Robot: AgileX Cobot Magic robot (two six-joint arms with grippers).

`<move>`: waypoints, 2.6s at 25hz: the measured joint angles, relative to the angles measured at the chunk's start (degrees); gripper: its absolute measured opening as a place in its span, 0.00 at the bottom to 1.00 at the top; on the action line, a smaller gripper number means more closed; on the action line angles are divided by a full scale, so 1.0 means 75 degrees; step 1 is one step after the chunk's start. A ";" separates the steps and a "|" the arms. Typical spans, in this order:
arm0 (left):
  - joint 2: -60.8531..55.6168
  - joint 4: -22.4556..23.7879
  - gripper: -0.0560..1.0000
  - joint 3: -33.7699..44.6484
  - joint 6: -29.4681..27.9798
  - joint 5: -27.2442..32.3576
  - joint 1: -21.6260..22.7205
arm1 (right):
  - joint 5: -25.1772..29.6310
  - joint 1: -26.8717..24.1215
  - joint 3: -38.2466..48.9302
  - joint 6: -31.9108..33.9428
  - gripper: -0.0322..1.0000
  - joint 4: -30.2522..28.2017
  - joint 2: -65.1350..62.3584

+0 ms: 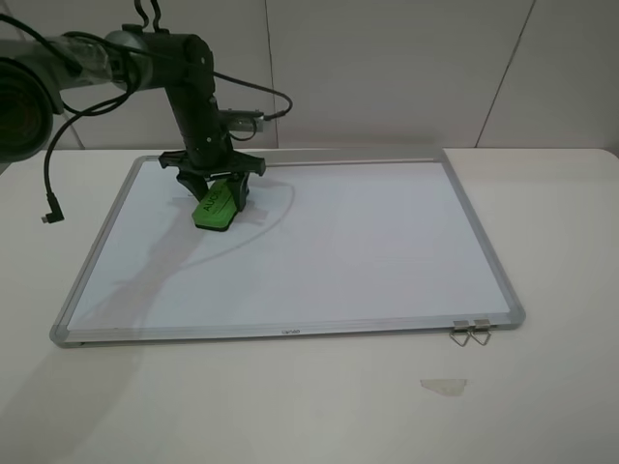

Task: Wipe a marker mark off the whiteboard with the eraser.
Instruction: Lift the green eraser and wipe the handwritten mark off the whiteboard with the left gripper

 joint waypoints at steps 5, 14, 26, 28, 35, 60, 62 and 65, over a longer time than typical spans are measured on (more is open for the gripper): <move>0.0000 -0.0055 0.61 0.0000 0.0000 -0.0025 0.0055 | 0.0000 0.0000 0.0000 0.0000 0.82 0.0000 0.0000; 0.0000 -0.0032 0.61 0.0000 -0.0005 -0.0098 0.0848 | 0.0000 0.0000 0.0000 0.0000 0.82 0.0000 0.0000; 0.0000 0.0237 0.61 0.0000 -0.0067 -0.0201 0.1401 | 0.0000 0.0000 0.0000 0.0000 0.82 0.0000 0.0000; 0.0000 0.0178 0.61 0.0000 -0.0067 -0.0261 0.1382 | 0.0000 0.0000 0.0000 0.0000 0.82 0.0000 0.0000; 0.0008 0.0169 0.61 0.0000 -0.0089 -0.0733 0.0880 | 0.0000 0.0000 0.0000 0.0000 0.82 0.0000 0.0000; 0.0536 0.0128 0.61 -0.0720 -0.0215 -0.0240 0.0352 | 0.0000 0.0000 0.0000 0.0000 0.82 0.0000 0.0000; 0.0601 0.0128 0.61 -0.0922 -0.0235 -0.0083 0.0432 | 0.0000 0.0000 0.0000 0.0000 0.82 0.0000 0.0000; 0.0688 0.0144 0.61 -0.1207 -0.0305 0.0197 0.0643 | 0.0000 0.0000 0.0000 0.0000 0.82 0.0000 0.0000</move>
